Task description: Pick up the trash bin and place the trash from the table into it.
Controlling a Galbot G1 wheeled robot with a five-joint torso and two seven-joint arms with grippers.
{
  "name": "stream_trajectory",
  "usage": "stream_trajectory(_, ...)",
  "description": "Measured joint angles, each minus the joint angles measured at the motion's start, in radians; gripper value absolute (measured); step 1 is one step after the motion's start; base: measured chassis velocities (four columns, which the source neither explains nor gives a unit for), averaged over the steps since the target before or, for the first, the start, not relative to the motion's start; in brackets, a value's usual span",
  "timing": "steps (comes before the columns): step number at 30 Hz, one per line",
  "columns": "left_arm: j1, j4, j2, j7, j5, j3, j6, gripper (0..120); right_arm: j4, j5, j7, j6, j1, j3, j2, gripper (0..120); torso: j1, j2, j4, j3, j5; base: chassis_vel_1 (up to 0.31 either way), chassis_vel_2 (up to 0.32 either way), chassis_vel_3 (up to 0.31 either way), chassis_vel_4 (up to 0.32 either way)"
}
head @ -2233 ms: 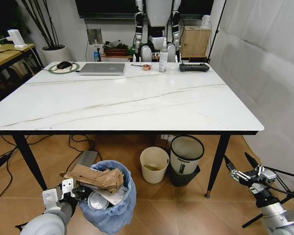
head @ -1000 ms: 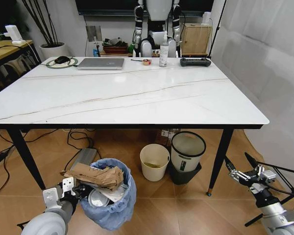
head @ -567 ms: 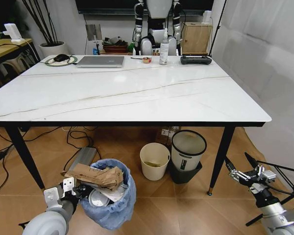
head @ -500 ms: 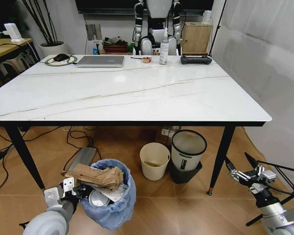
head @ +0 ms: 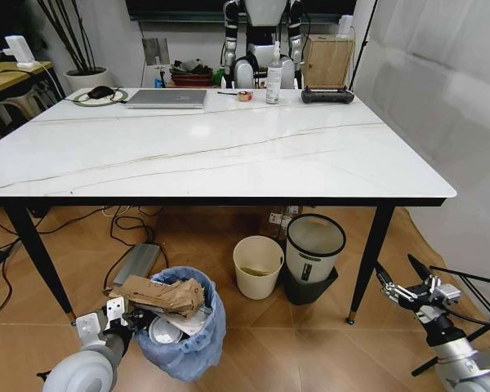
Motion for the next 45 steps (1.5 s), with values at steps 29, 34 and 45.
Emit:
stream_trajectory(29,-0.001,0.019,-0.008,0.029,0.027,-0.001,-0.019,0,0.000,0.000,0.000,0.000,0.000,0.000,0.000,100,-0.030,-0.086,0.0000,-0.056,0.0000,0.000,0.000,0.000,0.000)
stream_trajectory(34,-0.013,0.041,-0.016,0.034,0.032,0.005,-0.026,0,0.000,0.000,0.000,0.000,0.000,0.000,0.000,100,-0.035,-0.099,0.0000,-0.065,-0.0001,0.000,0.000,0.000,0.000)
stream_trajectory(45,-0.038,0.080,-0.031,0.048,0.043,0.021,-0.036,0,0.000,0.000,0.000,0.000,0.000,0.000,0.000,100,-0.043,-0.126,0.0000,-0.083,0.0000,0.000,0.000,0.000,0.000)
